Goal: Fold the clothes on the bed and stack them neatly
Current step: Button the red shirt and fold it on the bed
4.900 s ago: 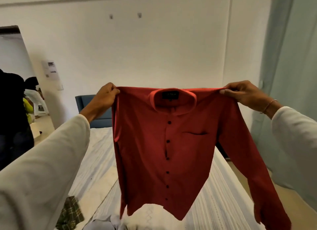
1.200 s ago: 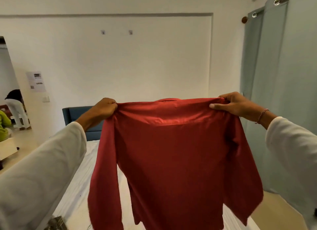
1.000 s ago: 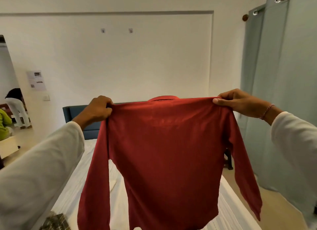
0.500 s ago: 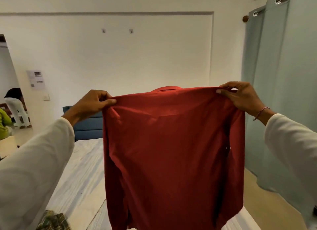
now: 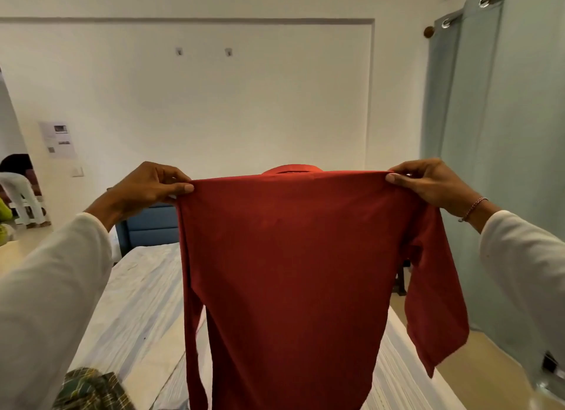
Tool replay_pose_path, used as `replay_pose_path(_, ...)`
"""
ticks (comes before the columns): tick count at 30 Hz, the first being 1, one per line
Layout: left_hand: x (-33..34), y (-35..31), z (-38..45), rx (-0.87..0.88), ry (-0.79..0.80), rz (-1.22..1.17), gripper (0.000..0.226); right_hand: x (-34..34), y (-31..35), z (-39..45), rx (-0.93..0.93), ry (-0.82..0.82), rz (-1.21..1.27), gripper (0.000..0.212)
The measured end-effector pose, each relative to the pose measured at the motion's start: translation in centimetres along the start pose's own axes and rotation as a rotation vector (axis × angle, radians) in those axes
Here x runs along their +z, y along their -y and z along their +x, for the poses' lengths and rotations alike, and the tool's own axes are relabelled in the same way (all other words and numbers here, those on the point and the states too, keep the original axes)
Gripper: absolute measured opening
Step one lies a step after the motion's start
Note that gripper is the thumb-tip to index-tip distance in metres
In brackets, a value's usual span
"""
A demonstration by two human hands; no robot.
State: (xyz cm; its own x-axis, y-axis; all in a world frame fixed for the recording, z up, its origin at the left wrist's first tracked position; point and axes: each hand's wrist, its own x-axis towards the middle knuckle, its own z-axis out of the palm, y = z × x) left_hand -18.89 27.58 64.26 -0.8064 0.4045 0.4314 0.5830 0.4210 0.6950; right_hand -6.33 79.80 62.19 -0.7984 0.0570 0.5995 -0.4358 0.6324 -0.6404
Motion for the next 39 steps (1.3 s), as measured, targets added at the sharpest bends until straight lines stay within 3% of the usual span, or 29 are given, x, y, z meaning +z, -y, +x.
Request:
replay_pose_path(15, 4.6, -6.1, -11.3, -0.084, -0.113, -0.065, 0.014, -5.9, 1.4, -10.0, 0.059, -0.037, 0.111, 0.029)
replay_pose_path(27, 7.1, -11.1, -17.5, -0.222, 0.038, -0.092, 0.020, -12.6, 2.7, -16.6, 0.103, 0.133, 0.101, 0.020)
replay_pose_path(32, 9.1, -9.1, -17.6, -0.270, 0.062, -0.087, 0.023, -11.0, 0.3, -17.0, 0.154, 0.168, 0.093, 0.019)
replay_pose_path(36, 12.7, -2.4, -16.4, -0.359, 0.077, -0.083, 0.029, -6.4, -5.7, -16.4, 0.229, 0.226, 0.052, 0.019)
replay_pose_path(39, 16.2, 3.9, -14.9, -0.444, 0.090, -0.103, 0.021, -1.9, -11.3, -15.8, 0.295, 0.249, 0.047, 0.014)
